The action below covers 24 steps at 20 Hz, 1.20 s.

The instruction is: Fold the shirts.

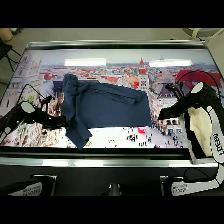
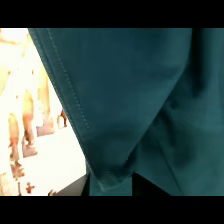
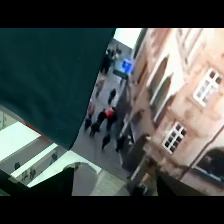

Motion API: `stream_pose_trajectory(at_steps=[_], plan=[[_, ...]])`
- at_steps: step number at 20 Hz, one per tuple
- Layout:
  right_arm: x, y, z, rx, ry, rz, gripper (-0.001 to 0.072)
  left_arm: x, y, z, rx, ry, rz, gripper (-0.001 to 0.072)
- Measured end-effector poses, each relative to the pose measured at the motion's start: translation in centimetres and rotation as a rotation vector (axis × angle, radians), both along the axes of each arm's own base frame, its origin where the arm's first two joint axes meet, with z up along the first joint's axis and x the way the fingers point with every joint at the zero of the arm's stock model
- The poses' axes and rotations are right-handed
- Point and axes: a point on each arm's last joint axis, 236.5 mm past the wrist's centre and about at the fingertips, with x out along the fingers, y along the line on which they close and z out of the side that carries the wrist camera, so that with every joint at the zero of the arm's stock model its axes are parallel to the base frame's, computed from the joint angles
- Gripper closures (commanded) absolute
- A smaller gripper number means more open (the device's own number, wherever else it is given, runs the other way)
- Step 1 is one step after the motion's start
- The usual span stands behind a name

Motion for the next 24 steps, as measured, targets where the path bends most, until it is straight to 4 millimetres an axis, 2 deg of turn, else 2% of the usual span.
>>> stream_pose_trajectory(at_steps=[1,2,3,9,14,15,16,17,18,20,21,23,24], plan=[[-0.1,0.0,-0.1,0.001,0.001,-0.001,0.0139,0.2,0.0,0.0,0.002,-0.007,0.005,0.046],[-0.2,0.1,-0.3,0.006,0.005,-0.005,0.0084,0.3,0.0,0.0,0.001,-0.011,0.012,0.0517],[-0.4,0.6,-0.5,0.023,0.01,-0.012,0.0083,0.3,0.1,-0.1,0.002,-0.012,0.018,0.0682],[-2.3,3.6,-2.4,0.144,0.054,-0.057,0.0069,0.6,0.2,0.1,0.006,-0.036,0.004,0.0685],[-2.2,5.8,-2.9,0.227,0.049,-0.109,0.0094,1.1,0.2,1.1,0.012,-0.084,-0.012,0.0684],[-2.2,6.4,-3.0,0.233,0.05,-0.103,0.0129,1.3,0.3,1.4,0.014,-0.098,-0.012,0.0684],[-2.2,7.2,-3.3,0.238,0.05,-0.093,0.028,1.4,0.3,1.7,0.015,-0.11,-0.012,0.0685],[-2.3,7.9,-3.6,0.238,0.054,-0.079,0.0464,1.6,0.3,2.0,0.016,-0.122,-0.011,0.0685],[-2.4,8.5,-4.0,0.234,0.058,-0.068,0.0691,1.9,0.3,2.4,0.017,-0.136,-0.013,0.0685],[-2.3,8.9,-4.2,0.214,0.048,-0.037,0.0697,2.8,0.5,3.9,0.021,-0.183,-0.012,0.0685],[-1.6,8.9,-3.4,0.216,0.025,-0.029,0.0697,3.6,0.6,5.1,0.024,-0.22,-0.012,0.0686],[0.4,8.5,-0.2,0.219,-0.059,0.0,0.0697,5.9,1.1,9.3,0.036,-0.343,-0.005,0.0686],[1.9,7.8,2.3,0.21,-0.131,0.011,0.0697,7.3,1.5,12.8,0.044,-0.437,0.0,0.0686]])
